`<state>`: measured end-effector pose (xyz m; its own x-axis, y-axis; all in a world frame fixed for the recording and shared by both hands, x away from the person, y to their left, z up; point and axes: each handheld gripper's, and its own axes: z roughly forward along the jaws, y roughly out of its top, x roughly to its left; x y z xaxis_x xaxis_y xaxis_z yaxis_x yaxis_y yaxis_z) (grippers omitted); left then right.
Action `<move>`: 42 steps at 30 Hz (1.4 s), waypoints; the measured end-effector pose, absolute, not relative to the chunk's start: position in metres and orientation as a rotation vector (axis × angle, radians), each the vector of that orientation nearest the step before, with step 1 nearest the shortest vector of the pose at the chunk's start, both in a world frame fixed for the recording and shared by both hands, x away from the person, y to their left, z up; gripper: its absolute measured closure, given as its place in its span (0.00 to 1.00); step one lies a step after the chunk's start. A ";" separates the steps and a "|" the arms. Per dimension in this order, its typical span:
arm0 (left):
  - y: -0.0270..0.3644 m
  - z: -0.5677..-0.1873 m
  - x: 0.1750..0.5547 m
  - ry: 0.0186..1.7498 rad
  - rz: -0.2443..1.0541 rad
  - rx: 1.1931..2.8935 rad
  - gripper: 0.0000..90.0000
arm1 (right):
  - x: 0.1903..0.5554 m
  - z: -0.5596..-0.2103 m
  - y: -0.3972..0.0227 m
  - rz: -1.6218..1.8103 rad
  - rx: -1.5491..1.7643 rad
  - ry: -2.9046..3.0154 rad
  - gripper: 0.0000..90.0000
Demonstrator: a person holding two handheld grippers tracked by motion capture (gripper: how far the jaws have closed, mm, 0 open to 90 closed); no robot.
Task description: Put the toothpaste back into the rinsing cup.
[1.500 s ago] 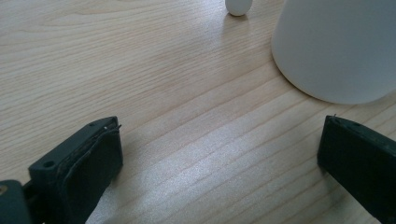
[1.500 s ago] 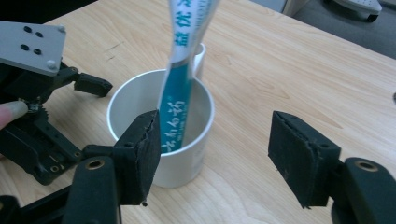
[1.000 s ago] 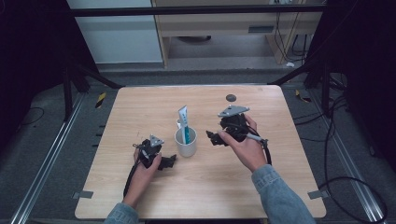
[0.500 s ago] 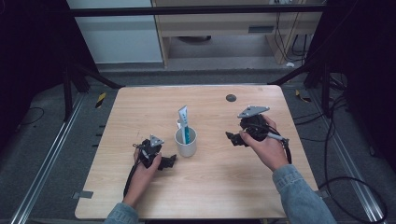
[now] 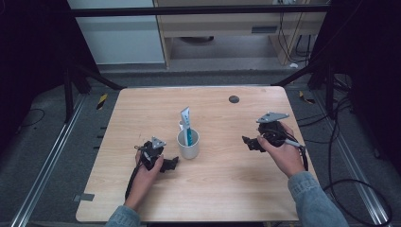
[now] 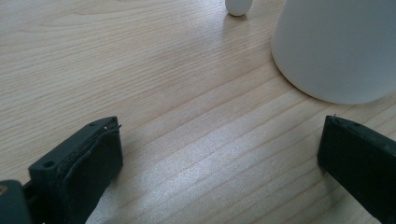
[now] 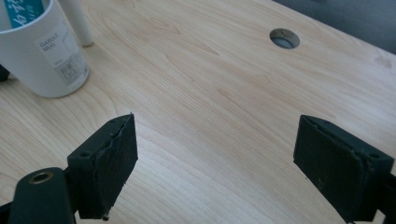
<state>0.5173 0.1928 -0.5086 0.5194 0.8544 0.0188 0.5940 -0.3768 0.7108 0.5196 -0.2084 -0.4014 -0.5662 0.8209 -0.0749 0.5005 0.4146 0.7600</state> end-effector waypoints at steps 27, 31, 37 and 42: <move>0.193 -0.509 0.517 1.173 0.514 2.109 0.00 | 0.530 -0.469 -0.241 0.958 1.375 2.221 0.14; 0.193 -0.509 0.517 1.173 0.514 2.109 0.00 | 0.532 -0.476 -0.241 0.967 1.403 2.213 0.14; 0.193 -0.509 0.517 1.173 0.514 2.109 0.00 | 0.537 -0.486 -0.245 0.970 1.442 2.177 0.14; 0.193 -0.509 0.517 1.173 0.514 2.109 0.00 | 0.542 -0.492 -0.250 0.967 1.480 2.151 0.14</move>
<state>0.5173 0.1929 -0.5085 0.5199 0.8540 0.0201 0.5940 -0.3783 0.7100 0.5423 -0.2499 -0.4916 -0.3895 0.9168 0.0876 0.6738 0.2189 0.7057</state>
